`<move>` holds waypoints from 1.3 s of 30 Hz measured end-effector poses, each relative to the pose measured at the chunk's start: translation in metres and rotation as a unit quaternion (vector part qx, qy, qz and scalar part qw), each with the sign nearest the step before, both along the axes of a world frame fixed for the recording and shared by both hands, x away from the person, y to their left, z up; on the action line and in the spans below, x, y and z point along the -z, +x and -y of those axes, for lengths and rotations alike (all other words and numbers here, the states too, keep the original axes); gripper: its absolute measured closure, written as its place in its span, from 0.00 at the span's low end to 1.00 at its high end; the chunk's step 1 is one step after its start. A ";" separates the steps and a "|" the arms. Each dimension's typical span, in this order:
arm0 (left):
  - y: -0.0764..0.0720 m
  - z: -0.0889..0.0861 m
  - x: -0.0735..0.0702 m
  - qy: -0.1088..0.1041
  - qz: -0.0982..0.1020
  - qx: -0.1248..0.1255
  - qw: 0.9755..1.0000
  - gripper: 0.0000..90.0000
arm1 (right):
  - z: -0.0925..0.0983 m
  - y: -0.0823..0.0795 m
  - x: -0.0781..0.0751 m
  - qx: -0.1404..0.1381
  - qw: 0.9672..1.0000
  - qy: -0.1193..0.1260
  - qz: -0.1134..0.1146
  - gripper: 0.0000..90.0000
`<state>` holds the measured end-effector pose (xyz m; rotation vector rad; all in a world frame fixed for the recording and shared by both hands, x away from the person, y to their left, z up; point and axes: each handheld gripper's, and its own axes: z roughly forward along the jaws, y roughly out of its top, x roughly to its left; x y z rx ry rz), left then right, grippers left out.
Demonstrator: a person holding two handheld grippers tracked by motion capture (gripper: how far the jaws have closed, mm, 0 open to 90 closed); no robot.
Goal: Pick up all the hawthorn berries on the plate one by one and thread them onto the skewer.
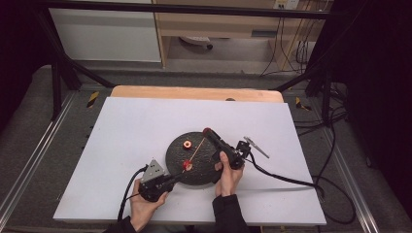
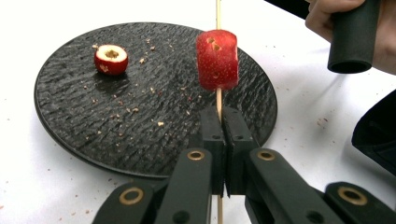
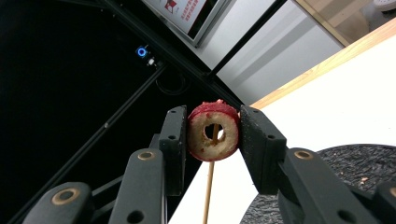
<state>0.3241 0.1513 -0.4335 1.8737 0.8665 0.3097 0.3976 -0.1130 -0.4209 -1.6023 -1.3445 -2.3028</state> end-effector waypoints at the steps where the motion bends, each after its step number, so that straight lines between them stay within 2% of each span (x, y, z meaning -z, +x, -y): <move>1: 0.000 0.000 -0.002 -0.003 0.002 -0.001 1.000 0.98 | 0.000 0.000 0.000 -0.002 1.000 -0.004 0.001 0.71; 14: 0.007 0.006 -0.005 0.000 0.003 0.000 1.000 0.99 | 0.001 -0.002 -0.001 -0.001 1.000 -0.005 0.007 0.71; 39: 0.024 0.016 -0.018 -0.002 0.001 0.013 1.000 0.99 | -0.001 -0.007 0.004 -0.019 1.000 -0.023 0.005 0.71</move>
